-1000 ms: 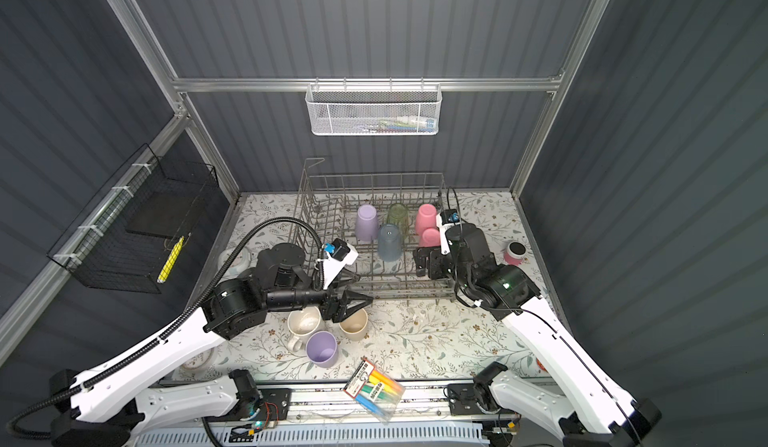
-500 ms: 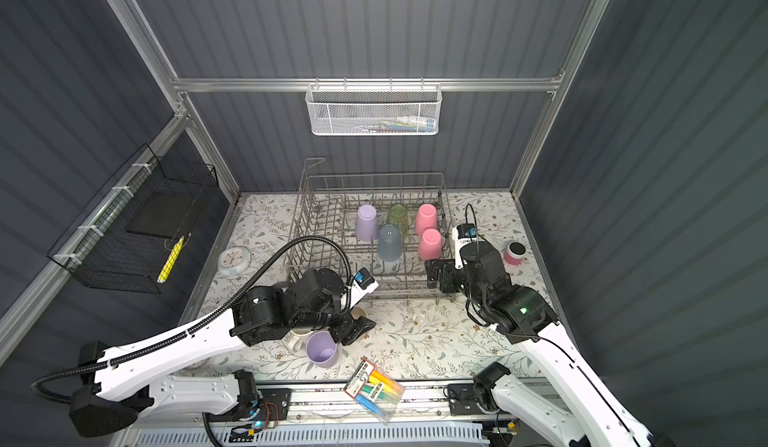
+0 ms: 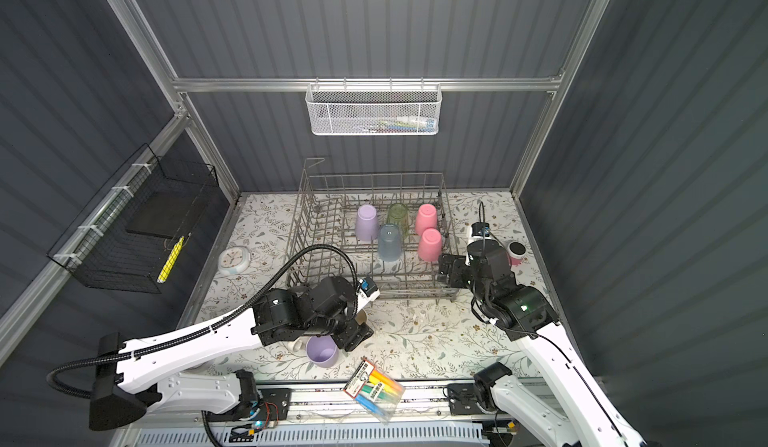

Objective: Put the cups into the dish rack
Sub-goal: 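Grasp the cream cup on the table with the left gripper and lift it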

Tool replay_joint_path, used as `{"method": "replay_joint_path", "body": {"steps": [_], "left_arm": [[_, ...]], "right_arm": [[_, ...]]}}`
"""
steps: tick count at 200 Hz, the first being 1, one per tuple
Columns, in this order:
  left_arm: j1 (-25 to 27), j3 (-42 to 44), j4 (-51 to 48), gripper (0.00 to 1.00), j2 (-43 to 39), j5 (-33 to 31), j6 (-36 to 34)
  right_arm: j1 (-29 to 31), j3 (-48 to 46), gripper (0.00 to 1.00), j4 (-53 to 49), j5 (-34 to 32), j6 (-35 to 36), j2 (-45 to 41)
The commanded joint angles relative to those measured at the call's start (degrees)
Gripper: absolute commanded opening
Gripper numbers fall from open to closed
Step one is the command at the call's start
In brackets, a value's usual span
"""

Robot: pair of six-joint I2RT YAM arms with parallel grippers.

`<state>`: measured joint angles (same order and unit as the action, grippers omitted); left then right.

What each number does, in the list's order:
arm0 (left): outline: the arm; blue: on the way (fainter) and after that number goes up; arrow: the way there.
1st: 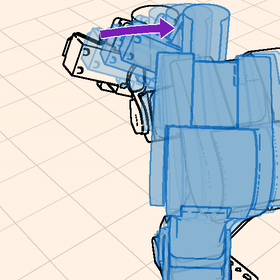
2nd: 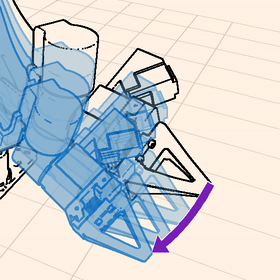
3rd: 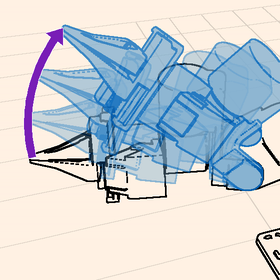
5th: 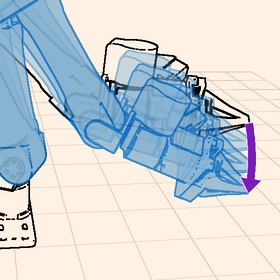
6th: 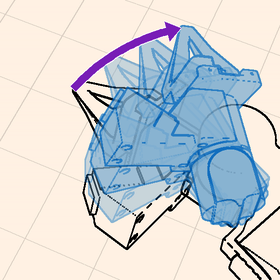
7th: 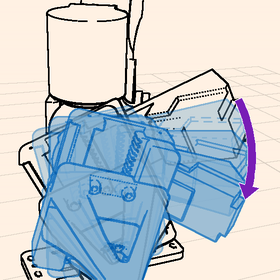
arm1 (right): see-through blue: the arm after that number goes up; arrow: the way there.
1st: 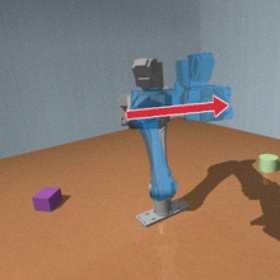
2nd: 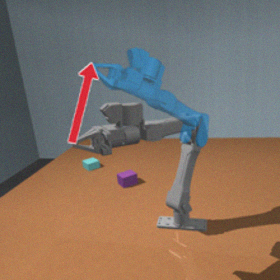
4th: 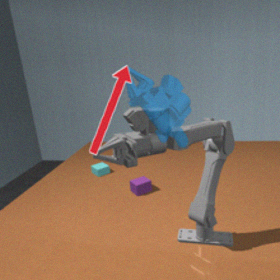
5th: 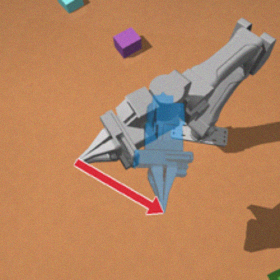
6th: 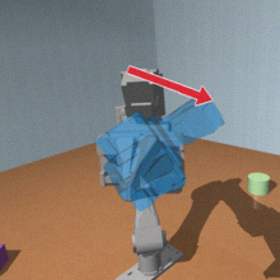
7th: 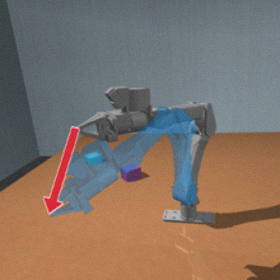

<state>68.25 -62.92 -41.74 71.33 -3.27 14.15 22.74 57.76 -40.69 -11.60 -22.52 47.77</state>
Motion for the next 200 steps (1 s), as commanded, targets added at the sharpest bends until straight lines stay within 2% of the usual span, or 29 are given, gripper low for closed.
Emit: {"method": "replay_joint_path", "body": {"steps": [1, 86, 158, 200], "left_arm": [[0.67, 1.03, -0.78, 0.71, 0.64, -0.45, 3.1], [1.71, 1.05, -0.36, 0.69, 7.21, -2.89, 3.61], [1.78, 1.17, 1.72, 0.64, 11.27, -8.63, 2.9], [1.76, 0.97, 2.84, 0.59, 14.87, -7.62, 2.81]], "right_arm": [[-3.53, -0.28, 0.99, 2.77, 4.44, -0.08, 0.98], [-6.39, -3.83, 0.99, 5.2, 8.69, -0.79, 0.93], [-6.83, -4.67, 0.99, 5.3, 10.19, -0.64, 1.19], [-7.0, -5.07, 0.99, 5.58, 11.16, -0.96, 1.36]]}}
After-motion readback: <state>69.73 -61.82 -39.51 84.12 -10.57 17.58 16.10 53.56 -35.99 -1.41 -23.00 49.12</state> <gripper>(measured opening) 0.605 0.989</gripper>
